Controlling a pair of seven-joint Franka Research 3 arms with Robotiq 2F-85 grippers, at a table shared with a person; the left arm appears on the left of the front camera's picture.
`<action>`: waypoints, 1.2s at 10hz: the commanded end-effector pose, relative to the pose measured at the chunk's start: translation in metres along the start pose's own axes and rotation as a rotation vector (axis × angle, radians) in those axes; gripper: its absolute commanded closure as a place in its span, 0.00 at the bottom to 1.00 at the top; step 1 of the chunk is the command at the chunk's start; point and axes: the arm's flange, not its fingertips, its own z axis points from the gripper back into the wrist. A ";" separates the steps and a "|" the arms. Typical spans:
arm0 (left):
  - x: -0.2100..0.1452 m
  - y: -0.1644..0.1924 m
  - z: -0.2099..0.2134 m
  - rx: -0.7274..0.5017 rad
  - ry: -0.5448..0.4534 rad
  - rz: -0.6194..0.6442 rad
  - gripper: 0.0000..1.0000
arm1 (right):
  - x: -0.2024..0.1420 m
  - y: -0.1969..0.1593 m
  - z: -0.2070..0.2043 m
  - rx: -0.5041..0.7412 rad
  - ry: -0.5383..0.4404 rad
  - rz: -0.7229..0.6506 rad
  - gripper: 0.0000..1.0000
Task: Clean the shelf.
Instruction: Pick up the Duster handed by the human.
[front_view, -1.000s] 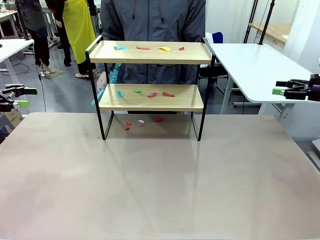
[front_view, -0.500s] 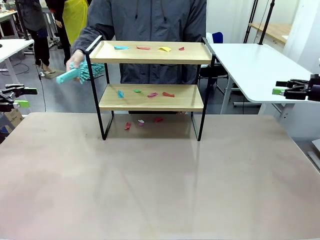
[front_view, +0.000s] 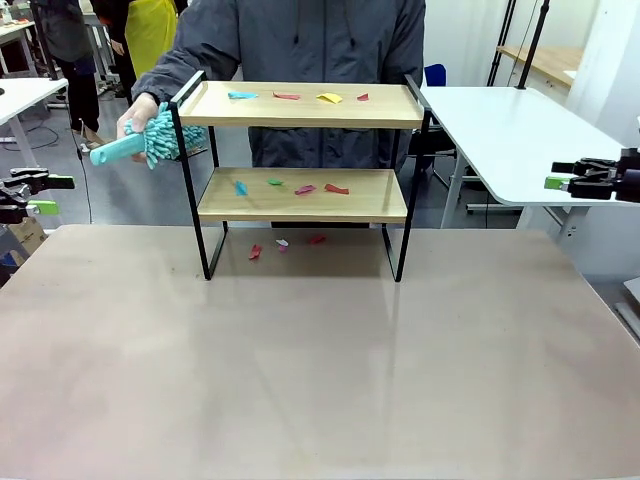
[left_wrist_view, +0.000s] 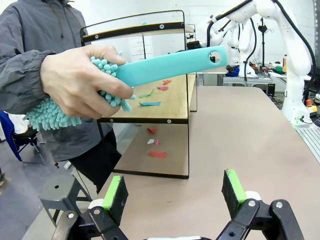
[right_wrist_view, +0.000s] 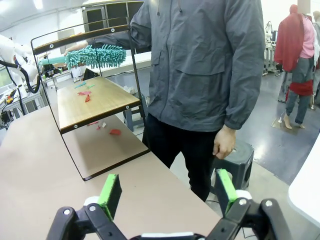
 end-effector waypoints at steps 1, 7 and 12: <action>0.002 0.000 -0.002 0.001 0.001 -0.004 0.00 | 0.001 0.000 -0.001 -0.006 0.002 0.002 0.00; 0.002 0.000 -0.002 0.001 0.001 -0.004 0.00 | 0.001 0.000 -0.001 -0.006 0.002 0.002 0.00; 0.130 -0.019 -0.009 0.219 0.364 0.019 0.00 | 0.001 0.000 -0.001 -0.006 0.002 0.002 0.00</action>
